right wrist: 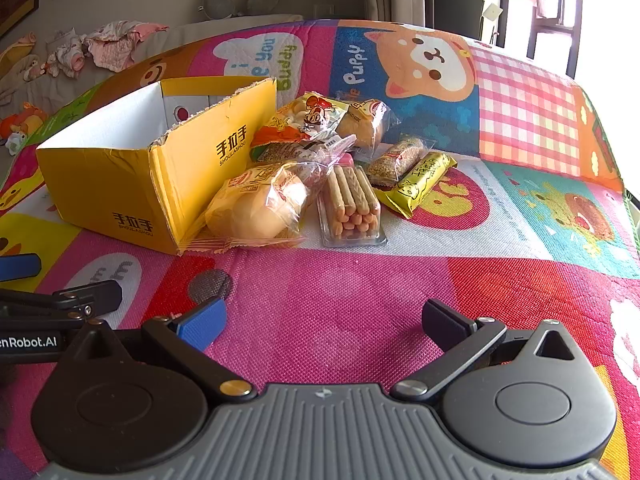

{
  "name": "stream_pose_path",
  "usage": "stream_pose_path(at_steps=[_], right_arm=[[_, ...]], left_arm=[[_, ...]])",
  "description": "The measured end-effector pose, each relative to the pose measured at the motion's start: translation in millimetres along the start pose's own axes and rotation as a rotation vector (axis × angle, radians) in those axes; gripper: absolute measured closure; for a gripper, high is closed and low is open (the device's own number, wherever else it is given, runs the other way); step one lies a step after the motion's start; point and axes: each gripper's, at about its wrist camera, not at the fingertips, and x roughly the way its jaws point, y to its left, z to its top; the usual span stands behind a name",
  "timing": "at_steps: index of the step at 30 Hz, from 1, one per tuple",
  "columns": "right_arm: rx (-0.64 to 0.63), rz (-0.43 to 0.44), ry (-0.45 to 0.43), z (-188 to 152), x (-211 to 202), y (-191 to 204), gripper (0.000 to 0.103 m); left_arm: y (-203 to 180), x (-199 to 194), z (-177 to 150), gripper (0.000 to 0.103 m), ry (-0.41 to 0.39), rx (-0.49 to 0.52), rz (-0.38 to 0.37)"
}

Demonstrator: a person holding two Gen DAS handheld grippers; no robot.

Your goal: Organize objects

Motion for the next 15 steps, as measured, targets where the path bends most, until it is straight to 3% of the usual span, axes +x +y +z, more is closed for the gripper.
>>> stream_pose_path(at_steps=[15], right_arm=[[-0.005, -0.005, -0.008, -1.4, -2.1, 3.7, 0.000]], left_arm=[[0.0, -0.1, -0.1, 0.000, 0.000, 0.000, 0.000]])
